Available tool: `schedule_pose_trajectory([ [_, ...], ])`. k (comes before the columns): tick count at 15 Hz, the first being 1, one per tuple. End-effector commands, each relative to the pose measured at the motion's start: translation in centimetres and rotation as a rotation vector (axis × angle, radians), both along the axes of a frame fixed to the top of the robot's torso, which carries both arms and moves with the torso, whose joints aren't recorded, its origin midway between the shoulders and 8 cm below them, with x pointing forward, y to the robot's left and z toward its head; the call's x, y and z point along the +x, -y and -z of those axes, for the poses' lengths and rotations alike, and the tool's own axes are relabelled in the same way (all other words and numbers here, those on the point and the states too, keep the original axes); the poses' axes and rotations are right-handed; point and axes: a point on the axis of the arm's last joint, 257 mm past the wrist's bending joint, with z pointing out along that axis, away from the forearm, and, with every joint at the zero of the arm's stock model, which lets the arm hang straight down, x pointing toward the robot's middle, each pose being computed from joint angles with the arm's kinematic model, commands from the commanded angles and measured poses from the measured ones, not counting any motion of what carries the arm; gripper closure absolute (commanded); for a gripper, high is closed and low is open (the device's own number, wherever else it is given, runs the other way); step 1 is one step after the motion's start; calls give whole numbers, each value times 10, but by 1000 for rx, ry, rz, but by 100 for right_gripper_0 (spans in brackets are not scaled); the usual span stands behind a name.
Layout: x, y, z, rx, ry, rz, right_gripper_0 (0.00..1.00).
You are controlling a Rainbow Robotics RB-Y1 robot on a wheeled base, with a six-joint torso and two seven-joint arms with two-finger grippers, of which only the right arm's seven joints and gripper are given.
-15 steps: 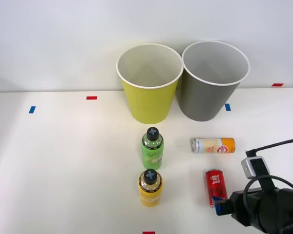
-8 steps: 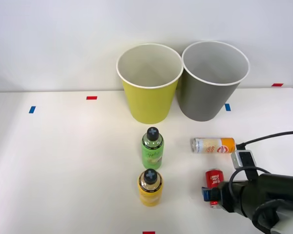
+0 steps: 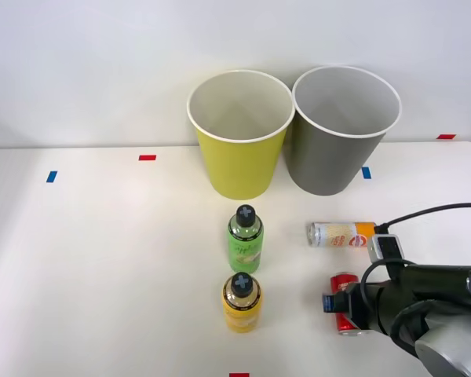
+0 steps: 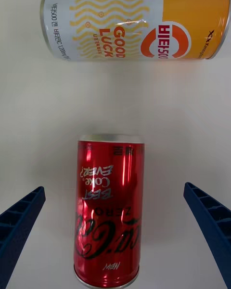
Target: Put cans in the gray bin, plastic bottles in the light green bin
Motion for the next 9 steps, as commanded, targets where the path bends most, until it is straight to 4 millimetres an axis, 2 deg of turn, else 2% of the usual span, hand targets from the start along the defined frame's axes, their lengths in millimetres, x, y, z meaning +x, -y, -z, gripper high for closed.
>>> schedule_pose_trajectory([
  [1,0,3,4,-18,-25,8,0],
  [3,-5,5,6,-39,-60,15,0],
  [9,0,-2,2,-32,-40,16,0],
])
